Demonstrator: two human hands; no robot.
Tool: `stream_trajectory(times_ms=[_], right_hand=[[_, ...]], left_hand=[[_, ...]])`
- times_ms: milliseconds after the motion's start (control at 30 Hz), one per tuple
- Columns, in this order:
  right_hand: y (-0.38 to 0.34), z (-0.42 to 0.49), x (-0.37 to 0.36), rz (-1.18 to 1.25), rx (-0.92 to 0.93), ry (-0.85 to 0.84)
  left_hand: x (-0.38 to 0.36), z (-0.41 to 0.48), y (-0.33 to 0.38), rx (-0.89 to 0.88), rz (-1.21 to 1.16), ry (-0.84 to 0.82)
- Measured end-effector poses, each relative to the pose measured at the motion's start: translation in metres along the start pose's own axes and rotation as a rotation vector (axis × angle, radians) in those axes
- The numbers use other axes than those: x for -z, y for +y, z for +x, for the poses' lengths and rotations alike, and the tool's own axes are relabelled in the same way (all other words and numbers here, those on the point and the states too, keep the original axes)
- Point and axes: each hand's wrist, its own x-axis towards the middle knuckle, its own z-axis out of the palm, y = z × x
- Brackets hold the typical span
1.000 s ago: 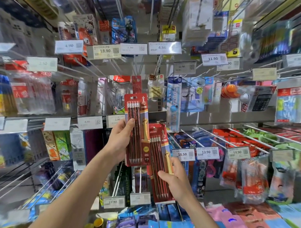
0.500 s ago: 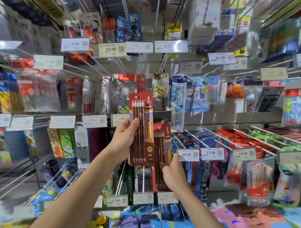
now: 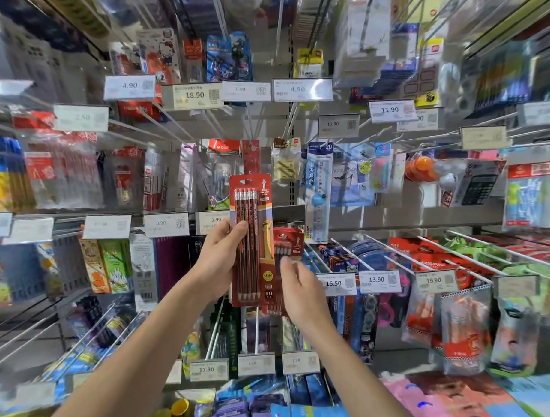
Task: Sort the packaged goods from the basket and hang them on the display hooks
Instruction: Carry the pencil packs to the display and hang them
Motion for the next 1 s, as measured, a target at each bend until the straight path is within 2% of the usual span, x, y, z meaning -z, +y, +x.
stream_trajectory(times_ms=[100,233,433,633,867,1000], right_hand=[[-0.02,0.0,0.001,0.16,0.102,-0.124],[-0.014,0.002,-0.004,0.079,0.096,-0.179],[0.043,-0.024,0.01,0.347,-0.079,-0.21],[0.079,-0.025,0.007,0.314,-0.192,-0.112],[0.074,-0.015,0.003,0.252,-0.201,-0.141],[0.076,-0.007,-0.001,0.118,-0.246,-0.125]], left_hand=[[-0.001,-0.001,0.001,0.014,-0.019,0.001],[-0.001,0.0,0.0,0.024,-0.025,0.018],[-0.006,0.0,0.005,0.046,-0.037,-0.002],[-0.005,0.002,0.007,0.055,-0.026,0.049],[-0.006,0.001,0.009,0.044,-0.024,0.05],[-0.007,-0.001,0.01,0.047,-0.005,0.048]])
